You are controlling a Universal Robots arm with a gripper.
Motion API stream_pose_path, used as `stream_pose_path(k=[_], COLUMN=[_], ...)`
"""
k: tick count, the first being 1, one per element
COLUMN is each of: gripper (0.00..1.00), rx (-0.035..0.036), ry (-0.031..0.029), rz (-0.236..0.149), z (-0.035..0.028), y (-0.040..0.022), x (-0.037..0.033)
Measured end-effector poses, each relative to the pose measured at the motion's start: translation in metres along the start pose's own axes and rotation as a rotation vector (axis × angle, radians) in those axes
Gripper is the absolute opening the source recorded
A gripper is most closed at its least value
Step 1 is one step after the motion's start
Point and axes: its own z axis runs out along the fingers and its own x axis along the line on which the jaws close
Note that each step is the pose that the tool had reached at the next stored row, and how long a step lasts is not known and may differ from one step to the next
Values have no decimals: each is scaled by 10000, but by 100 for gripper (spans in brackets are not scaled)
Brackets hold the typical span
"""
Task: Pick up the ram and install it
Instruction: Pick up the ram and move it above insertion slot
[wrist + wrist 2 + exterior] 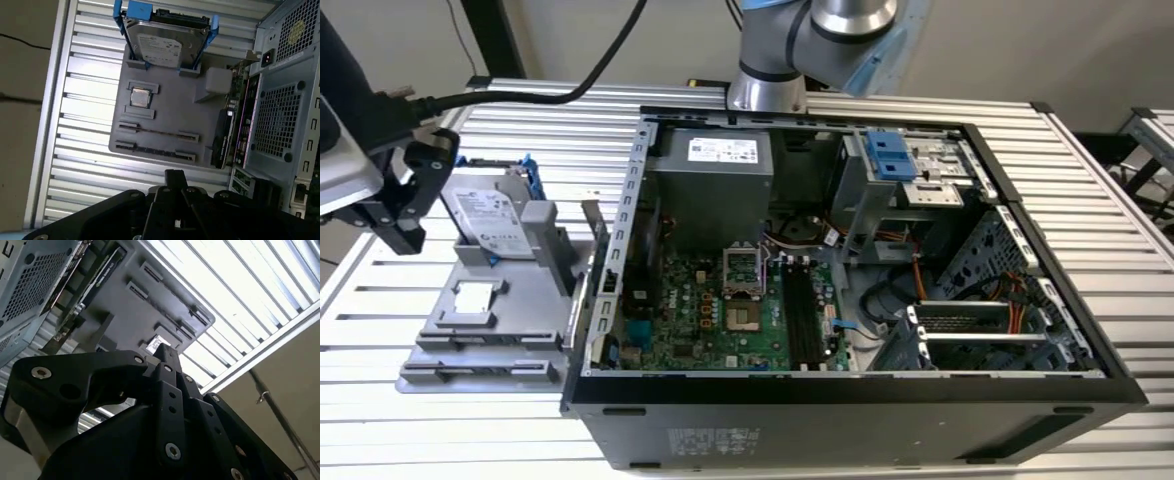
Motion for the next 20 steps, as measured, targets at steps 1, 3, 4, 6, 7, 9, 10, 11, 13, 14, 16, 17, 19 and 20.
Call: stream_pose_path(k=[1,3,4,6,7,9,10,11,13,14,16,17,19,20], gripper=[0,0,0,0,0,0,0,0,0,0,0,0,0,0], rx=[0,-2,-3,-3,-4,-4,-4,-4,-5,-6,-5,-4,-2,-1], ry=[15,44,59,87,103,133,147,163,193,207,235,245,270,282], rz=[-179,-543,-723,-1076,-1265,-1635,-1809,-1994,-2358,-2537,-2913,-3081,-3456,-3641], z=[0,0,0,0,0,0,0,0,0,0,0,0,0,0], y=[0,0,0,0,0,0,0,0,0,0,0,0,0,0], x=[0,0,0,0,0,0,0,0,0,0,0,0,0,0])
